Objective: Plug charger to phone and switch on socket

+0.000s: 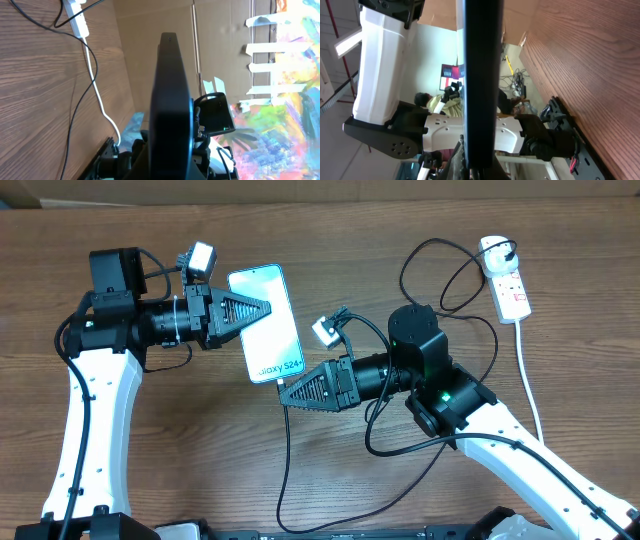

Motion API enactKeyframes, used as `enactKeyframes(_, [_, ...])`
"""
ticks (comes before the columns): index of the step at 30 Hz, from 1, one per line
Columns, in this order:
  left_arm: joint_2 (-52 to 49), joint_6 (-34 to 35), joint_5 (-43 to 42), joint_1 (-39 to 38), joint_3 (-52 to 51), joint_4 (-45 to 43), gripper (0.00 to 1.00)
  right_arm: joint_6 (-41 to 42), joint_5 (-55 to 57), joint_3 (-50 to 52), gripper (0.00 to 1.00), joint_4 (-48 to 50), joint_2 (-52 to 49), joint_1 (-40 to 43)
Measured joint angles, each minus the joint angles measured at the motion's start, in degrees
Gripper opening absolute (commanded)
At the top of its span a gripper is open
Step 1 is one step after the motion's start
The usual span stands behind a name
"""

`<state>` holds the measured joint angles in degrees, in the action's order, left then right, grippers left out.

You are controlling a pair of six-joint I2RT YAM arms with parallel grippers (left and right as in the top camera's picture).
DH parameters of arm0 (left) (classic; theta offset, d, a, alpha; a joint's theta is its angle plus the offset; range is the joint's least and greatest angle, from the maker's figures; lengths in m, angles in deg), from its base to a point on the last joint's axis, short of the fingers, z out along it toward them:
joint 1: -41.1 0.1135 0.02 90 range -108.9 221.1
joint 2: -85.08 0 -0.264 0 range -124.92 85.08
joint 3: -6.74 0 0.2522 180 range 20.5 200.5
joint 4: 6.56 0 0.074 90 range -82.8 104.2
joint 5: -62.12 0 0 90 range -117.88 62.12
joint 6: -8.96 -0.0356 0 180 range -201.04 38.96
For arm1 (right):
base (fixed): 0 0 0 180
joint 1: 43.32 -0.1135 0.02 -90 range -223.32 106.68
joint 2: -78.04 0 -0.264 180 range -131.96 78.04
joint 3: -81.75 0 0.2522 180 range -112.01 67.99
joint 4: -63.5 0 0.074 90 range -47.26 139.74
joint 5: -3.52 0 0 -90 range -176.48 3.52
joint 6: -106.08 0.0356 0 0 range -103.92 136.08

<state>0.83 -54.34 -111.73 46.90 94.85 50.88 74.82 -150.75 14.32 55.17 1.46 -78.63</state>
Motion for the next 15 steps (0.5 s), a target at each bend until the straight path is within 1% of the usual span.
enactKeyframes(15, [0.00, 0.00, 0.00, 0.00, 0.00, 0.00, 0.04, 0.20, 0.00, 0.00, 0.04, 0.57, 0.00, -0.04])
